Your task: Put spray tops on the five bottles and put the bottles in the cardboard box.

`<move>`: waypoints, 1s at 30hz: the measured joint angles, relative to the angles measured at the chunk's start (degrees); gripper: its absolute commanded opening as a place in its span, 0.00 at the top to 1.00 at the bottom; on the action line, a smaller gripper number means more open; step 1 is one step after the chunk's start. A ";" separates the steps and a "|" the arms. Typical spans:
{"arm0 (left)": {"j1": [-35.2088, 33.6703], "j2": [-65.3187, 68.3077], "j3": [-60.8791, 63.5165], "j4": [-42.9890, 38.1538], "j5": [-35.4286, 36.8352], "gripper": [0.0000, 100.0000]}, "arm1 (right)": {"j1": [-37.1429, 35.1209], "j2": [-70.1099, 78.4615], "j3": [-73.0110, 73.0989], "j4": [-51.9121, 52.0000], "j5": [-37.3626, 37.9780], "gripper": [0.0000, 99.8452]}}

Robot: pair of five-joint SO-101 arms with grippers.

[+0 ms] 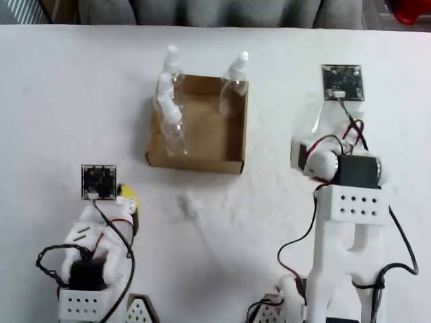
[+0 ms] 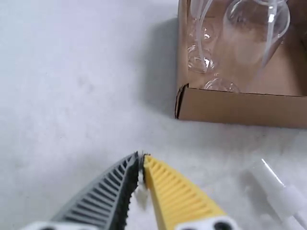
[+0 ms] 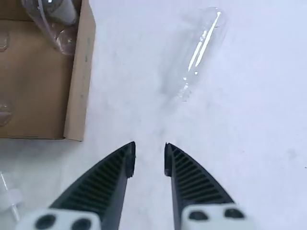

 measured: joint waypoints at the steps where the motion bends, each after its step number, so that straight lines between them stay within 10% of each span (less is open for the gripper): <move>1: 0.00 0.00 0.00 0.00 0.00 0.98 | 0.53 0.44 -0.18 -0.26 0.00 0.93; 30: 0.09 0.00 0.00 -1.32 0.00 0.94 | 5.19 39.47 -26.37 -11.16 -15.74 0.83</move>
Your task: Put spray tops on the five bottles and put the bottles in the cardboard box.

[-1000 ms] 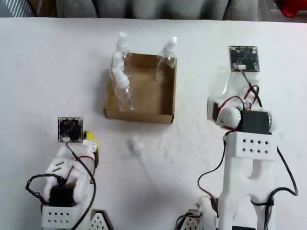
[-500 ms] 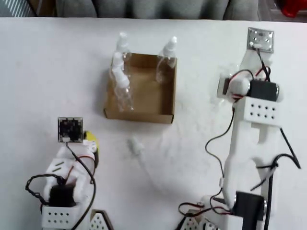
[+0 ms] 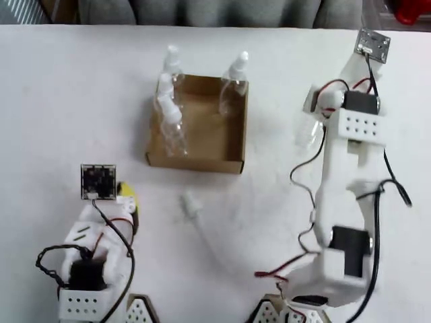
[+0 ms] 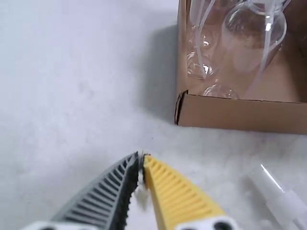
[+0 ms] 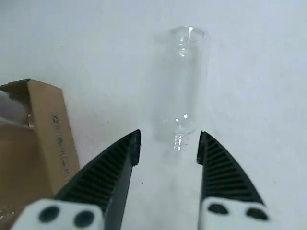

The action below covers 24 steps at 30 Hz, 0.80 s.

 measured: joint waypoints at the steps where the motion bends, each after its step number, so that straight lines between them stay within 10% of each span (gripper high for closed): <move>1: 0.00 0.00 0.00 0.00 0.00 0.92 | 0.18 1.76 -0.88 0.00 0.00 0.83; 13: 0.00 0.00 0.00 0.00 0.09 0.89 | 0.79 24.97 -25.85 0.00 0.53 0.88; 24: 0.00 0.00 0.00 0.00 0.18 0.89 | -2.29 48.35 -52.04 -0.44 31.56 0.94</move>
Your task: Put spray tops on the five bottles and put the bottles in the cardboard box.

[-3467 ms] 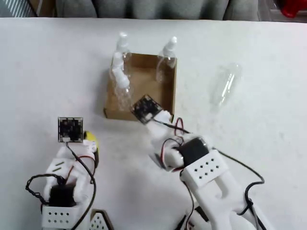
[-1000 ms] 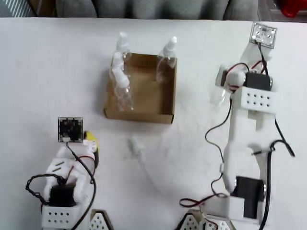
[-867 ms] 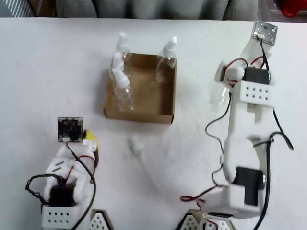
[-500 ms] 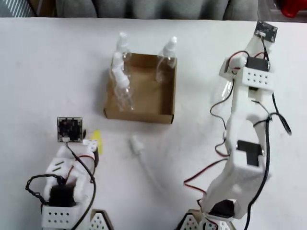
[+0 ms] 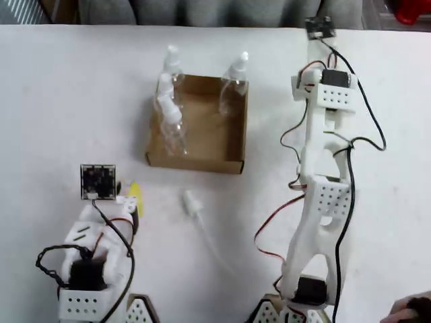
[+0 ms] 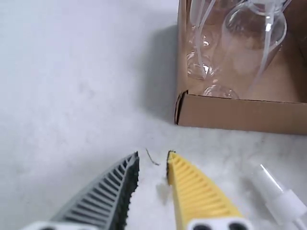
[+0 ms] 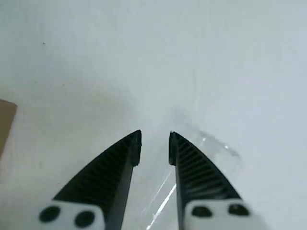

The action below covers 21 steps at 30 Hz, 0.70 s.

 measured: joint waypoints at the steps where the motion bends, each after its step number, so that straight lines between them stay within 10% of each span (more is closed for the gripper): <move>1: 0.00 0.00 0.00 0.00 0.00 0.89 | 0.00 2.02 -2.81 0.00 2.73 0.94; 8: 0.00 0.00 0.00 0.00 0.00 0.89 | 0.35 14.33 -18.64 0.97 25.67 0.94; 21: 0.00 0.00 0.00 0.00 0.00 0.89 | 6.59 15.56 -24.09 17.93 41.76 0.94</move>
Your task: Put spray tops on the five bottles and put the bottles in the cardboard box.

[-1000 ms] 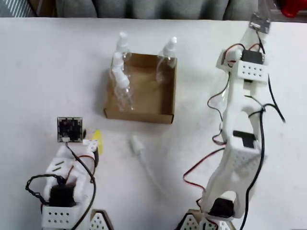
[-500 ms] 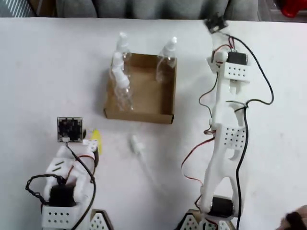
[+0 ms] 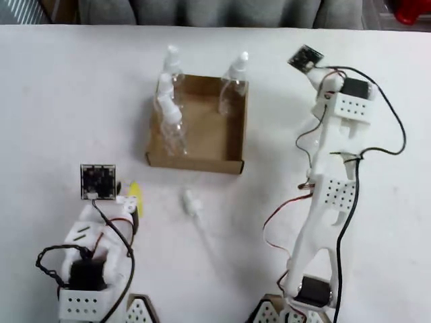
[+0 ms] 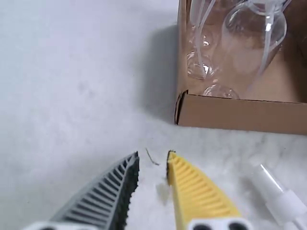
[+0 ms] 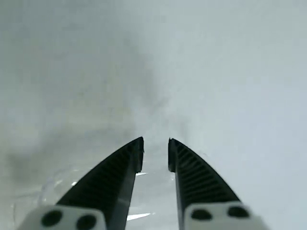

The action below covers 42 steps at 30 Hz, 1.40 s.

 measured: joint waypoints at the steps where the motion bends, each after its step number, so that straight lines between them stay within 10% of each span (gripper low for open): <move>1: 0.00 0.00 0.00 0.00 0.00 0.89 | 0.70 0.00 0.00 1.23 0.44 0.94; 25: 0.00 0.00 0.00 0.00 0.00 0.89 | 14.07 -9.67 -4.57 15.65 9.93 0.86; 42: 0.00 0.00 0.00 0.00 0.00 0.89 | 21.71 -31.12 22.24 15.91 40.97 0.77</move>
